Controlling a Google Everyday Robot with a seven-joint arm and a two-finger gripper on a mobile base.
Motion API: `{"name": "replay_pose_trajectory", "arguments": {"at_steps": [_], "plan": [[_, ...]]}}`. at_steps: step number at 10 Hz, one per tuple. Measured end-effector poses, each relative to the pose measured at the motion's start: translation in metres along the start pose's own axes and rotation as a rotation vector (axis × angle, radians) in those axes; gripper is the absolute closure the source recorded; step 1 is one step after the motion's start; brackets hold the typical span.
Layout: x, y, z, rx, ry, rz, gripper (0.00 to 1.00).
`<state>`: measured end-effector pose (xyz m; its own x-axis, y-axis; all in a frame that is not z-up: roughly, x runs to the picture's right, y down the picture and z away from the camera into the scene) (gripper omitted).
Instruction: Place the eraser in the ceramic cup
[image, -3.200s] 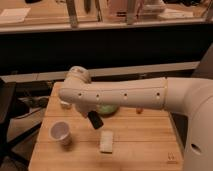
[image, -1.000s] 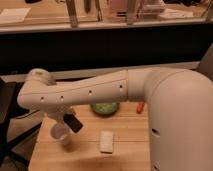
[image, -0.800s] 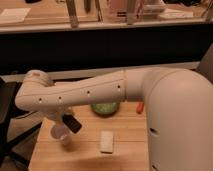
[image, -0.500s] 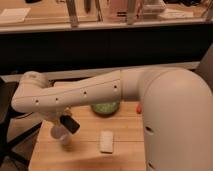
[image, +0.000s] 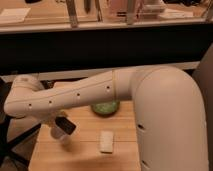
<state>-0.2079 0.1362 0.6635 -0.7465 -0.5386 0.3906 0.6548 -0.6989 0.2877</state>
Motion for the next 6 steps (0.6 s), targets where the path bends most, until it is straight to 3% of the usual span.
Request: {"name": "replay_pose_trajectory", "arguments": {"at_steps": [6], "plan": [[0.006,-0.016,0.003,-0.012,0.006,-0.063,0.99]]}}
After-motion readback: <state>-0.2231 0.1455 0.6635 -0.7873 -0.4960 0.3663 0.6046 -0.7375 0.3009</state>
